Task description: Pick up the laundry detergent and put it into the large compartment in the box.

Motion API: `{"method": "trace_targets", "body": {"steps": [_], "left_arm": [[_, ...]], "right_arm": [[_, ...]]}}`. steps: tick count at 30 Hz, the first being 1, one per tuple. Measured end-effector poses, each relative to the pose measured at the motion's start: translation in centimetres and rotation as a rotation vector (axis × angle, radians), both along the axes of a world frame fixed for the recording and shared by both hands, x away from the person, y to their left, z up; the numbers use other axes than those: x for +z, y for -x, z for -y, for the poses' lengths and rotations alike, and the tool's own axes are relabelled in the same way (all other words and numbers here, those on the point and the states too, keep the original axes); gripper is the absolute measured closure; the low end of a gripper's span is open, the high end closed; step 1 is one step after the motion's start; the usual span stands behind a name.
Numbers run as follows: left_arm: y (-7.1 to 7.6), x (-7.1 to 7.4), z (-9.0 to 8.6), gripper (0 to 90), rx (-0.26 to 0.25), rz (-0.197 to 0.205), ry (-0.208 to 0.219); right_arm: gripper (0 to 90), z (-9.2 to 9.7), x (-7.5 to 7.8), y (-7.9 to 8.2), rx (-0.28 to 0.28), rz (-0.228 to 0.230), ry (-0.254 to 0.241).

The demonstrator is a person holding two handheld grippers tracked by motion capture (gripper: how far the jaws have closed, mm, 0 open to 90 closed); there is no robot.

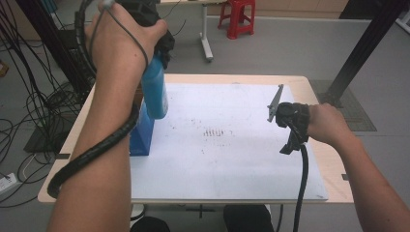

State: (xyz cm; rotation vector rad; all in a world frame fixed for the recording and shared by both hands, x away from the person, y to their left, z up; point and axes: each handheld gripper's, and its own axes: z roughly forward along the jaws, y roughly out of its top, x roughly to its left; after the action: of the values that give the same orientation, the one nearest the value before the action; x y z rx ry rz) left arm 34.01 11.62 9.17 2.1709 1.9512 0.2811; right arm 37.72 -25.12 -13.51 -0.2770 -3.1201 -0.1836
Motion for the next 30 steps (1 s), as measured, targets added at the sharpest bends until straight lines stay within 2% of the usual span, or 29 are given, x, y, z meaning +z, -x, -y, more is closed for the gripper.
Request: {"method": "trace_targets", "body": {"steps": [3,9,16,23,30], "left_arm": [[0.3,1.1,-0.2,36.3,-0.006,0.012,0.002],[0.4,1.9,-1.2,36.4,-0.017,0.023,0.021],[0.1,2.0,-2.5,36.4,-0.013,0.024,0.022],[-0.5,1.6,-4.9,36.4,0.006,0.019,0.041],[-0.7,1.3,-6.9,36.5,0.01,0.036,0.03]], "right_arm": [[3.7,0.1,0.0,0.0,-0.009,-0.002,-0.004],[3.7,0.0,0.0,0.0,-0.014,0.0,-0.003],[3.7,-0.2,0.2,-0.1,-0.019,-0.001,0.002],[3.7,-0.2,0.1,-0.1,-0.023,0.001,0.002],[3.6,-0.2,0.2,-0.2,-0.029,-0.001,0.004]]}}
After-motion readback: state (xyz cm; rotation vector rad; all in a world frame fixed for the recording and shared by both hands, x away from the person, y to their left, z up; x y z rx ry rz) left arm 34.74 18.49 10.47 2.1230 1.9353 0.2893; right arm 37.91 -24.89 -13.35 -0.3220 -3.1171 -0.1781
